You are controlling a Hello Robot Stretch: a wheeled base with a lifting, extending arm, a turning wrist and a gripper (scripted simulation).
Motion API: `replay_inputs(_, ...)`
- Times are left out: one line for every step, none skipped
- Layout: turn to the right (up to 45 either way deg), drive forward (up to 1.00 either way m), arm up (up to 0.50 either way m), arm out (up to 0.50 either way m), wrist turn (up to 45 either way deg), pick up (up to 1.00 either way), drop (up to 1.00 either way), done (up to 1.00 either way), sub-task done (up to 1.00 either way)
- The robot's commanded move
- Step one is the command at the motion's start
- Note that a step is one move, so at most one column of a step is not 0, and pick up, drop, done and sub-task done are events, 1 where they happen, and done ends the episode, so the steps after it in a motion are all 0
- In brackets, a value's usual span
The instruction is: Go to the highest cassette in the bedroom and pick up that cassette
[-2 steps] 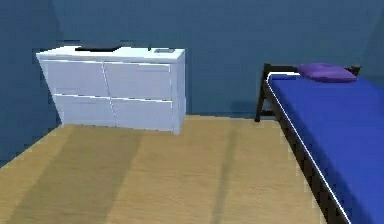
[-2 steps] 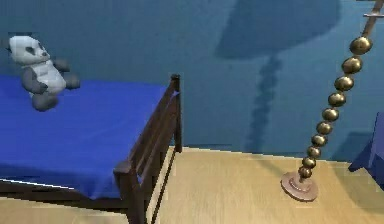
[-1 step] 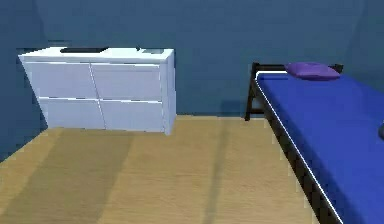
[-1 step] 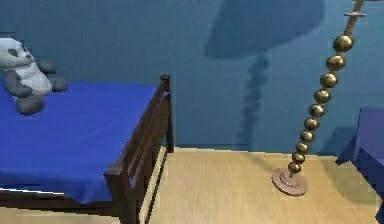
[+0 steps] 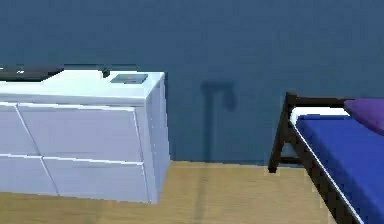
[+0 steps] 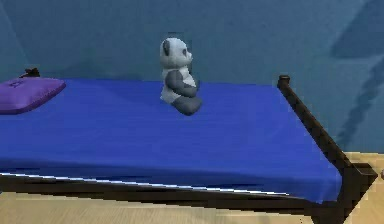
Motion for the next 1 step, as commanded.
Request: replay_inputs(0.0, 0.95, 0.00, 0.00, 0.0, 0.00, 0.00, 0.00, 0.00)
